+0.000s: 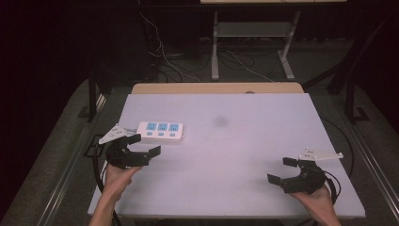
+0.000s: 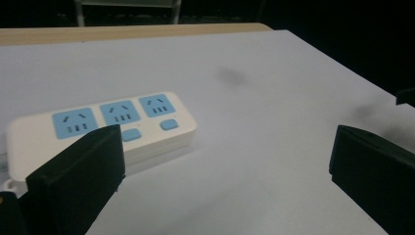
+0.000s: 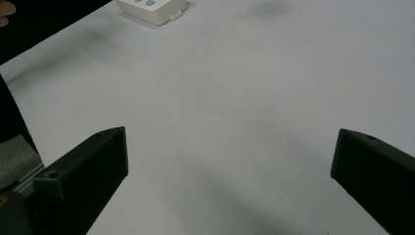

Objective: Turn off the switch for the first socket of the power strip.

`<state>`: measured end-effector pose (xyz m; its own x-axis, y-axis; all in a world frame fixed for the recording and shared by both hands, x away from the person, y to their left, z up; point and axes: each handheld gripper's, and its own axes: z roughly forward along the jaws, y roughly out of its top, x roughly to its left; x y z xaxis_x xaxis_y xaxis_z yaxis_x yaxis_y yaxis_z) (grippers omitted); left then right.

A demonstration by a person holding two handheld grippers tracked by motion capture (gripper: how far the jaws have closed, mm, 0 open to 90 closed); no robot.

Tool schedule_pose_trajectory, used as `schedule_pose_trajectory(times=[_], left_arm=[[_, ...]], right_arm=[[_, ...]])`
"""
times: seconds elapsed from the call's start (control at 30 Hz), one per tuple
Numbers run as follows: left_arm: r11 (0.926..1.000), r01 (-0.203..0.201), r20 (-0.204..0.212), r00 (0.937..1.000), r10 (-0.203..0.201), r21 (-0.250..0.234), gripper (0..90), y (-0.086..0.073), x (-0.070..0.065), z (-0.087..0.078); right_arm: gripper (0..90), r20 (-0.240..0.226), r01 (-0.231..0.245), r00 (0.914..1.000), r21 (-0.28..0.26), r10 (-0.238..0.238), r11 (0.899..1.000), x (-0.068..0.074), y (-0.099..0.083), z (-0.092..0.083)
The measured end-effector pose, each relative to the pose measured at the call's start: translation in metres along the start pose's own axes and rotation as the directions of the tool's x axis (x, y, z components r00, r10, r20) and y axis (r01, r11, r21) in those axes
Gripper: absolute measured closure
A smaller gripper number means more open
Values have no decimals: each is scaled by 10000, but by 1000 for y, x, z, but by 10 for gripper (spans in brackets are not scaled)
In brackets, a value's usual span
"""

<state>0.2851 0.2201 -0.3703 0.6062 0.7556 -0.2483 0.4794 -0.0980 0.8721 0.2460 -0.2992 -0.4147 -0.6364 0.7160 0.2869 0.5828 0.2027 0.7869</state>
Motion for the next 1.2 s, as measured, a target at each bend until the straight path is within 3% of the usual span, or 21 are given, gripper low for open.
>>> schedule_pose_trajectory(times=[0.3,0.8,1.03,1.2], left_arm=[[9997,-210,559,9982,203,131,0,-15,-16,8],[9960,-379,1093,9936,290,807,0,-43,-27,28],[9909,-634,1390,9892,467,1184,0,-51,-33,39],[9812,-947,1609,9847,675,1680,0,-57,-38,48]], right_arm=[[4,-14,23,10000,-4,-23,10000,0,0,0],[4,-92,51,9999,13,-51,10000,1,-1,0],[4,-164,99,9998,3,-99,10000,2,-1,0],[4,-203,116,9997,19,-116,9999,2,-2,0]])
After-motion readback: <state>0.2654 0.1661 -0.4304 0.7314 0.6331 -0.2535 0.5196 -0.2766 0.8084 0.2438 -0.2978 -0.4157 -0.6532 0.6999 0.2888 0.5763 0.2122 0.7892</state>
